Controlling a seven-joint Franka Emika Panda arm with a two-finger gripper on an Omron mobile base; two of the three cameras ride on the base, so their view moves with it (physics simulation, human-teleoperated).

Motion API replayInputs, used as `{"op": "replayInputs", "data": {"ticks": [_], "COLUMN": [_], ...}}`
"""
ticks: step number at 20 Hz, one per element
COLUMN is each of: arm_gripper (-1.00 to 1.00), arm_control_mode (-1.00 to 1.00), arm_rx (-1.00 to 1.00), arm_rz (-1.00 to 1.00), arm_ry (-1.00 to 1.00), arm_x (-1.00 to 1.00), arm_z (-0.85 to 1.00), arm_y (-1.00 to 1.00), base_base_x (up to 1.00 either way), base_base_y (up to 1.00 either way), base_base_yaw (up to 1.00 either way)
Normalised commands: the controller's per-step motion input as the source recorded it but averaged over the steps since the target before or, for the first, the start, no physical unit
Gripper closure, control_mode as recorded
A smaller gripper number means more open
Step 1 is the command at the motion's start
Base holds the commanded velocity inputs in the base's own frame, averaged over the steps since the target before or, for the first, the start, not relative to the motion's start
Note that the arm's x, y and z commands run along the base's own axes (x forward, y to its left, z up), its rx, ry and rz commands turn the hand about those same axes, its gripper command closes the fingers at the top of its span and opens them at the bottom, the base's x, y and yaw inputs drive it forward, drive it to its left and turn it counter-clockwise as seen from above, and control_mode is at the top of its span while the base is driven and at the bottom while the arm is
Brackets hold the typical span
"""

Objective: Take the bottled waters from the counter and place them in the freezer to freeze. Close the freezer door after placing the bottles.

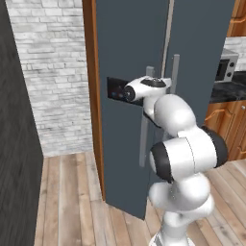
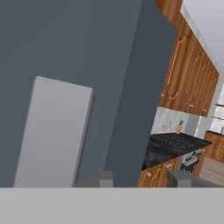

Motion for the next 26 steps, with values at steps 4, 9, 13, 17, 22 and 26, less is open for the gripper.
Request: {"op": "replayInputs", "data": {"ticks": [4, 9, 13, 17, 22, 26], "arm_gripper": [-1.00, -1.00, -1.00, -1.00, -1.00, -1.00], "arm_control_mode": [-1.00, -1.00, -1.00, -1.00, -1.00, -1.00], "arm_rx": [0.01, 0.03, 0.04, 0.02, 0.00, 0.00], "arm_rz": [0.00, 0.00, 0.00, 0.00, 0.00, 0.00], "arm_ry": [0.02, 0.05, 0.05, 0.04, 0.03, 0.01], "arm_x": [0.96, 1.00, 1.00, 1.00, 1.00, 1.00], "arm_z": [-0.03, 0.00, 0.00, -0.01, -0.02, -0.13], "arm_y": [-0.38, -0.34, -0.28, -0.19, -0.13, -0.14], "base_base_x": [0.00, 0.00, 0.00, 0.00, 0.00, 0.00], "base_base_y": [0.00, 0.00, 0.00, 0.00, 0.00, 0.00], "base_base_yaw": [0.00, 0.00, 0.00, 0.00, 0.00, 0.00]}}
